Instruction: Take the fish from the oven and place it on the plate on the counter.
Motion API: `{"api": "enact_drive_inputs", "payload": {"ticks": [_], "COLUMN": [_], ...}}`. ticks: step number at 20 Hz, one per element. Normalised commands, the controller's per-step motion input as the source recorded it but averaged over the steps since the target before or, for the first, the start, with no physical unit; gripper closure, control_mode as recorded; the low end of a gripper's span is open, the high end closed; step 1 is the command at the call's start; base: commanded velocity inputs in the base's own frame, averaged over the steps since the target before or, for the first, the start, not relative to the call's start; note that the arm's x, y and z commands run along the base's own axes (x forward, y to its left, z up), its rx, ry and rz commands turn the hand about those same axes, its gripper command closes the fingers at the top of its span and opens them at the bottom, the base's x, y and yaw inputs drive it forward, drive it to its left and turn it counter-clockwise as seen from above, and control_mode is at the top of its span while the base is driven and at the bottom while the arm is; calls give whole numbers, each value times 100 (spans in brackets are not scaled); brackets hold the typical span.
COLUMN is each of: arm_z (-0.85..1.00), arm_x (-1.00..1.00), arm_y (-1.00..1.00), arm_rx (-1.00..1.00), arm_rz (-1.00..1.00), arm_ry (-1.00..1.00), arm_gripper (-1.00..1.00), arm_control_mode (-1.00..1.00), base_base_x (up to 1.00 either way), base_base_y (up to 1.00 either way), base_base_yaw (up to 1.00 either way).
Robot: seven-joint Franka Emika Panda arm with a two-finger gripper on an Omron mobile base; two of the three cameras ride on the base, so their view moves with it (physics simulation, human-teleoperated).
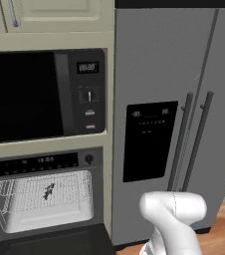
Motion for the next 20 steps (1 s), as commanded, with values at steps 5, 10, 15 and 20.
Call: {"api": "enact_drive_inputs", "payload": {"ticks": [5,10,15,20], "arm_z": [-6,7,50,77], "arm_x": [-25,-100,-96,-64], "arm_y": [-4,-11,-7,0], "arm_rx": [0,6,6,2], "arm_rz": [0,7,4,2], "arm_ry": [1,-3,-17,-14], "arm_gripper": [-100,-100,-100,-100], "arm_control_mode": [-100,-100,-100,-100], "base_base_x": [0,0,0,0], "base_base_y": [0,0,0,0], "base_base_yaw": [0,0,0,0]}}
